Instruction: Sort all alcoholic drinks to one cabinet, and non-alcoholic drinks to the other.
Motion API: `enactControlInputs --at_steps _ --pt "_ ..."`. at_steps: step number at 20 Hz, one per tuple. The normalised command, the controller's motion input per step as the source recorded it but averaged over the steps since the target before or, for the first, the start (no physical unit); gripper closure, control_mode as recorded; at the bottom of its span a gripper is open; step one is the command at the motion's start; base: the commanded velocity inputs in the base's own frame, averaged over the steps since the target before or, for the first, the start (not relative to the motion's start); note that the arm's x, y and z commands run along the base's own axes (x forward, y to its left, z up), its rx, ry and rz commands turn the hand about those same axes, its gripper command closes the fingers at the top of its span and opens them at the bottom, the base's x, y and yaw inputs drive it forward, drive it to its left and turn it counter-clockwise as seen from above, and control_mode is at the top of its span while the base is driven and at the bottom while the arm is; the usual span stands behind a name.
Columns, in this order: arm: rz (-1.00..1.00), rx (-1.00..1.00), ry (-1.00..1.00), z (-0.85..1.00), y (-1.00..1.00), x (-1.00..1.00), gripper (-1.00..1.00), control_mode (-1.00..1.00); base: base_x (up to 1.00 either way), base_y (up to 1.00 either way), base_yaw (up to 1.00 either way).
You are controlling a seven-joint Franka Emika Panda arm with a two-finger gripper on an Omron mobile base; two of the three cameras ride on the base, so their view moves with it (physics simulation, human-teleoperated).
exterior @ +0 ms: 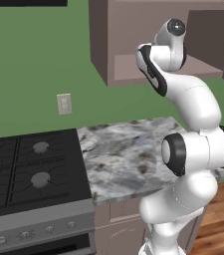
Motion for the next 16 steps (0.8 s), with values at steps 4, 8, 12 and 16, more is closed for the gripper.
enactControlInputs --at_steps 4,8,12,16 --pt "-0.02 0.00 -0.01 0.00 -0.01 0.00 -1.00 -1.00 0.00 0.00 0.00" --pt "-0.01 0.00 0.00 0.00 0.00 -0.07 -1.00 -1.00 0.00 0.00 0.00" --pt "-0.01 0.00 0.00 0.03 0.00 -0.23 -1.00 -1.00 0.00 0.00 0.00" --pt "0.00 0.00 -0.02 0.02 0.00 -0.32 -1.00 -1.00 0.00 0.00 0.00"
